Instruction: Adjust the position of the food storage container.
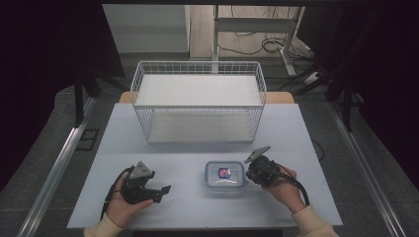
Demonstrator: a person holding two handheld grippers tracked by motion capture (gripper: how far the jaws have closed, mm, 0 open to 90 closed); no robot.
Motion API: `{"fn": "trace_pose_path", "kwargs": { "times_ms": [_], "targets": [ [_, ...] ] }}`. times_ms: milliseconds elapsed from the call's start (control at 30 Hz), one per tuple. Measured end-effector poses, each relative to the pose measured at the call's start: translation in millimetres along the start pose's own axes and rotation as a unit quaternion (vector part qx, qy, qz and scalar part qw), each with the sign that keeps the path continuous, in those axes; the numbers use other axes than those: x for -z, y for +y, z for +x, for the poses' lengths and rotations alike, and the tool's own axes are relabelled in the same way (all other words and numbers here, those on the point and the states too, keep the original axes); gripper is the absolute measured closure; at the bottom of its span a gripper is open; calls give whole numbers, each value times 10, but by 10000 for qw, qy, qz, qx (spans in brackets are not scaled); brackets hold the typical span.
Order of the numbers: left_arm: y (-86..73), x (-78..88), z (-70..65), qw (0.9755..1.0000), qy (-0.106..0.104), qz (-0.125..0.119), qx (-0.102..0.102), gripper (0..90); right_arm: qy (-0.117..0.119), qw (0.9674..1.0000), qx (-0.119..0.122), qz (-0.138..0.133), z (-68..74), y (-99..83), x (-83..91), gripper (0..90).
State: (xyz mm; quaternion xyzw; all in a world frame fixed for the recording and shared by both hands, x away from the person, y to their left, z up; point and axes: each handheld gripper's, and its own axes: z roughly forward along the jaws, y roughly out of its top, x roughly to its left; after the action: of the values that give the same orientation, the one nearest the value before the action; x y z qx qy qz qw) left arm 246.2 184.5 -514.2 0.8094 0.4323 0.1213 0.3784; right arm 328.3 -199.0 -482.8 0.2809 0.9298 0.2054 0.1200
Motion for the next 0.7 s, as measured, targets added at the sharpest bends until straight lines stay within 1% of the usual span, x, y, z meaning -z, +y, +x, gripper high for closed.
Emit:
{"fn": "trace_pose_path", "kwargs": {
  "times_ms": [100,167,200,233,400,433,533,567,633,700],
  "targets": [
    [-2,0,4,10000,3,0,4,201,-10,9999,149,-30,92,76,-39,892],
    [-2,0,5,10000,2,2,5,201,-20,9998,208,-54,136,121,-68,891],
    [-3,0,4,10000,2,1,5,201,-20,9998,208,-54,136,121,-68,891],
    [-3,1,4,10000,4,0,7,201,3,9997,247,-42,175,166,-112,891],
    [-4,-1,3,10000,11,6,1,202,19,9995,321,-65,212,245,-165,891],
    [-4,-2,3,10000,11,9,-2,202,30,9995,308,-69,225,267,-174,892],
    [-6,0,4,10000,18,5,20,202,39,9992,389,-125,281,348,-202,892],
    [-8,-1,8,10000,19,3,27,201,29,9990,426,-154,290,359,-208,891],
    [-12,-6,14,10000,28,23,34,202,38,9990,424,-159,298,363,-210,891],
    [-16,-11,20,10000,48,38,36,201,69,9990,366,-263,289,336,-194,891]
  ]
}}
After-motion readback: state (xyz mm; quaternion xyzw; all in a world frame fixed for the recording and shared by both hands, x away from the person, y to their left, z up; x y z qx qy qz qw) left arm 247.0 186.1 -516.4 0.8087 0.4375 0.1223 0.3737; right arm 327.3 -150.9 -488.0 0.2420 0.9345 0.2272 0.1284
